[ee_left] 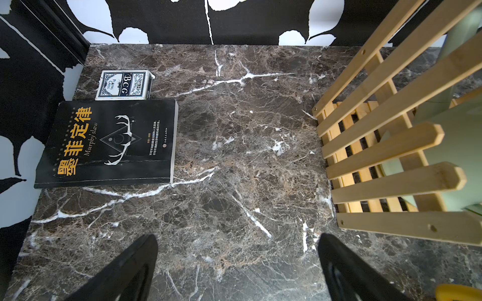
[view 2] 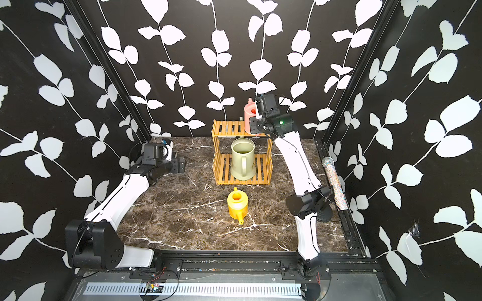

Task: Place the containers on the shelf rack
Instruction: Place the spray bottle on the shelf, then pick up the spray bottle from the center of the board.

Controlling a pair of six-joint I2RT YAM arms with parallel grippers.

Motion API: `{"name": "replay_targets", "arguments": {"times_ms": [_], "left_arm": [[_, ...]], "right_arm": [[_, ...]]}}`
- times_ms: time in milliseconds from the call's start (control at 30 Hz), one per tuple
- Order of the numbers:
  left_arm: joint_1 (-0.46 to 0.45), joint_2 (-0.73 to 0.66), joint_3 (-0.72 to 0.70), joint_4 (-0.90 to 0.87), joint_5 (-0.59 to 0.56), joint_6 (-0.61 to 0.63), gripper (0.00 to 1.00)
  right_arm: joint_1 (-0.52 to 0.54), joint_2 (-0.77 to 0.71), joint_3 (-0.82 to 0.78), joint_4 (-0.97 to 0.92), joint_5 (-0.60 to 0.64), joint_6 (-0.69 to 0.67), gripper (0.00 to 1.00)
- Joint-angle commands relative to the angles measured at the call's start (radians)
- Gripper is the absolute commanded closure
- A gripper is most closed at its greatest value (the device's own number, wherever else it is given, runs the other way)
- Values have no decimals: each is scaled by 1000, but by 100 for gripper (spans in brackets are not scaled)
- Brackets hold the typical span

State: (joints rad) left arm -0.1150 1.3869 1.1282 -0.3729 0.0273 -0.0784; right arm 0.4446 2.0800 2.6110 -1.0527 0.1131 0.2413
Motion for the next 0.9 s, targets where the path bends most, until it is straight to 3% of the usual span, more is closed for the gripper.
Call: {"name": "replay_targets", "arguments": {"times_ms": [0, 367, 600, 633, 667, 867], "left_arm": [[9, -40, -18, 15, 2, -3, 2], [11, -50, -18, 14, 3, 4, 2], [12, -70, -27, 15, 9, 22, 2], [14, -75, -27, 13, 13, 25, 1], [14, -80, -30, 14, 17, 30, 2], [18, -104, -51, 14, 50, 81, 2]], "right_arm": [[2, -55, 4, 39, -7, 12, 62], [35, -183, -95, -2, 22, 17, 49], [97, -408, -442, 76, 67, 40, 30], [107, -440, -492, 97, 74, 46, 21], [116, -467, -541, 112, 80, 54, 4], [171, -656, -827, 201, 98, 109, 1]]}}
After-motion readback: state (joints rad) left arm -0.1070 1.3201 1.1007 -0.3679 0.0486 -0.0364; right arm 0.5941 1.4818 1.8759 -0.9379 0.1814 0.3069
